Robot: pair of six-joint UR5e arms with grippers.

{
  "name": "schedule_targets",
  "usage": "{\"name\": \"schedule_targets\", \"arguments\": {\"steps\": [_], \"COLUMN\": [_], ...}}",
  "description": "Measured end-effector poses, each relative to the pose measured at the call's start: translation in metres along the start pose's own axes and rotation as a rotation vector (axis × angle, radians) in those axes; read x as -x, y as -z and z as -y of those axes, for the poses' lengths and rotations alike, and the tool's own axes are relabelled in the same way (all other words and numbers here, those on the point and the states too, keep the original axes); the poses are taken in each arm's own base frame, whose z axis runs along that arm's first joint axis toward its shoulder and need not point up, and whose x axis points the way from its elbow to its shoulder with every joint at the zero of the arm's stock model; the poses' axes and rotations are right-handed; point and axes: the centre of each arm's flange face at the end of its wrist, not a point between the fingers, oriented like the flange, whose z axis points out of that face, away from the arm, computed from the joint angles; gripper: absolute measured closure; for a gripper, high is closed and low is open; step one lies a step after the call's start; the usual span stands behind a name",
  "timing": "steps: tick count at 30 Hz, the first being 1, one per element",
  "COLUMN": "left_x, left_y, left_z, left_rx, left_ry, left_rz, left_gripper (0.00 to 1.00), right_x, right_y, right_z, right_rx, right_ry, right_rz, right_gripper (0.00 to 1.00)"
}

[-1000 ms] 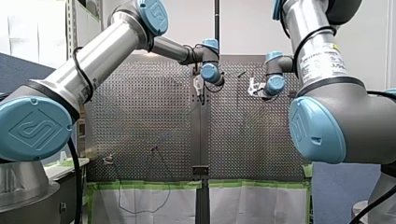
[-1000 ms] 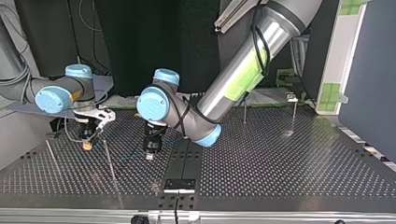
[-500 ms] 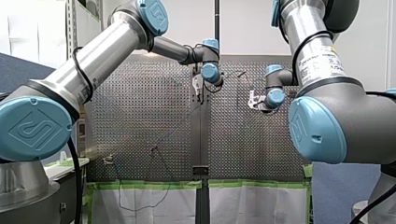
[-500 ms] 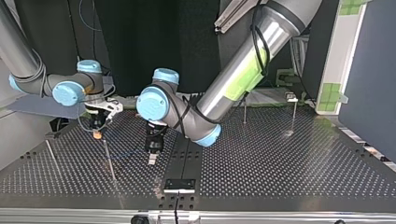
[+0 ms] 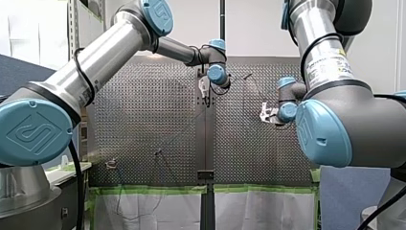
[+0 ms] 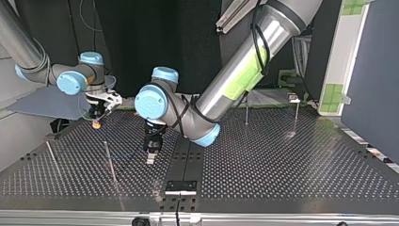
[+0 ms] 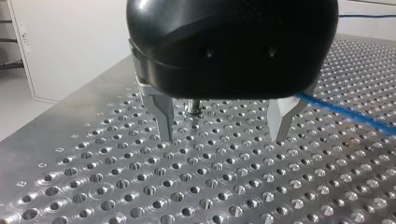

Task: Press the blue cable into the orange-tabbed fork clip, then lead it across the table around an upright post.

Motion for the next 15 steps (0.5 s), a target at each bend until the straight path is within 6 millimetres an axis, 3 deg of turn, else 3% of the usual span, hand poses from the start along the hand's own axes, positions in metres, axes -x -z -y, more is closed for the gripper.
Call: {"name": "schedule_targets", "arguments": {"steps": [11,15], "left_x": [-0.002,-0.002], "left_y": [0.004,0.005], "left_z": [0.007,0.008], "left_rx": [-0.011,-0.013], "left_ry": [0.001,0.001], "left_rz": [-0.003,-0.004], "left_gripper": [0.00,0.00], "right_x": [0.108,0.139], "right_y": [0.018,0.021], "right_z": [-0.005,-0.006], "right_rx": [0.009,0.010], "right_ry": [0.020,0.029], "right_rz": [0.104,0.124], "right_gripper": [1.00,1.00]}}
